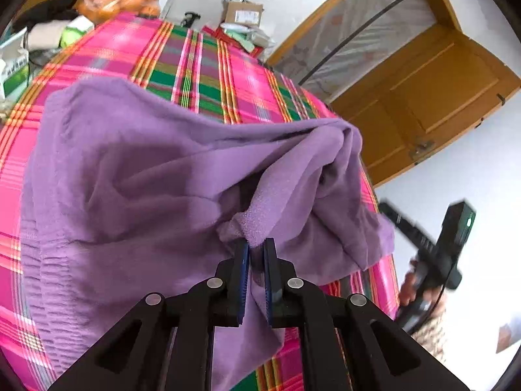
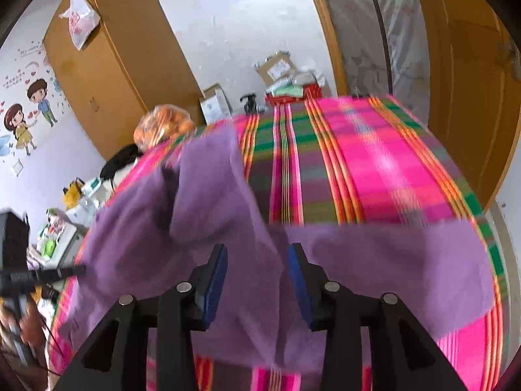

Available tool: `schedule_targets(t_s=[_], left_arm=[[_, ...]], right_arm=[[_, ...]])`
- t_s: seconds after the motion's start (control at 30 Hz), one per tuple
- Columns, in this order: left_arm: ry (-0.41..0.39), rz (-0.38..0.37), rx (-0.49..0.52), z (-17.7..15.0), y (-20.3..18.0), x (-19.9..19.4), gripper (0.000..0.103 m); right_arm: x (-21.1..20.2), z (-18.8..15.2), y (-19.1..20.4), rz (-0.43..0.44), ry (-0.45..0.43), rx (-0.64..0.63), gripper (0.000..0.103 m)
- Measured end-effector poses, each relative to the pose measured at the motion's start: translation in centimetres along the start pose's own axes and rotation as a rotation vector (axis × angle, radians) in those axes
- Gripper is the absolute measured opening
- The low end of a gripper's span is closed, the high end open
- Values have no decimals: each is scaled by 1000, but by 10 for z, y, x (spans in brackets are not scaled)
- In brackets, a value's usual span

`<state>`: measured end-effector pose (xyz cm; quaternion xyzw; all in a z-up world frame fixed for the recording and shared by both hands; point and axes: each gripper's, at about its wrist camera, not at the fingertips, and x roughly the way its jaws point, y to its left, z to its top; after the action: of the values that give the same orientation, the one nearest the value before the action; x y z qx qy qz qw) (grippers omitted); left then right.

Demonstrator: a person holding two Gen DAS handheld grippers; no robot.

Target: Fold clothes

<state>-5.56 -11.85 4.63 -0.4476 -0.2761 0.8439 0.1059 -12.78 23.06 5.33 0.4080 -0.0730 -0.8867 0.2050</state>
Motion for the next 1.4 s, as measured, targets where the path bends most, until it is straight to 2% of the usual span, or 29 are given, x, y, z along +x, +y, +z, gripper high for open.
schedule_targets(t_s=[0.2, 0.33, 0.37, 0.47, 0.57, 0.93, 1.4], left_arm=[[-8, 32, 89, -1, -22, 3, 7], [15, 9, 92, 0, -28, 13, 8], [23, 12, 90, 0, -27, 16, 8], [47, 24, 81, -1, -26, 25, 8], [60, 33, 68, -3, -22, 31, 8], [94, 45, 42, -4, -15, 45, 8], [117, 18, 15, 0, -10, 62, 8]], right_arm=[[12, -30, 5, 18, 59, -14, 40], [21, -39, 13, -10, 93, -53, 40], [22, -39, 15, -18, 92, -62, 37], [18, -33, 16, -55, 63, -93, 8], [13, -25, 16, -90, 24, -125, 5], [12, 35, 1, -192, -115, -126, 4], [52, 96, -33, -351, -158, -87, 4]])
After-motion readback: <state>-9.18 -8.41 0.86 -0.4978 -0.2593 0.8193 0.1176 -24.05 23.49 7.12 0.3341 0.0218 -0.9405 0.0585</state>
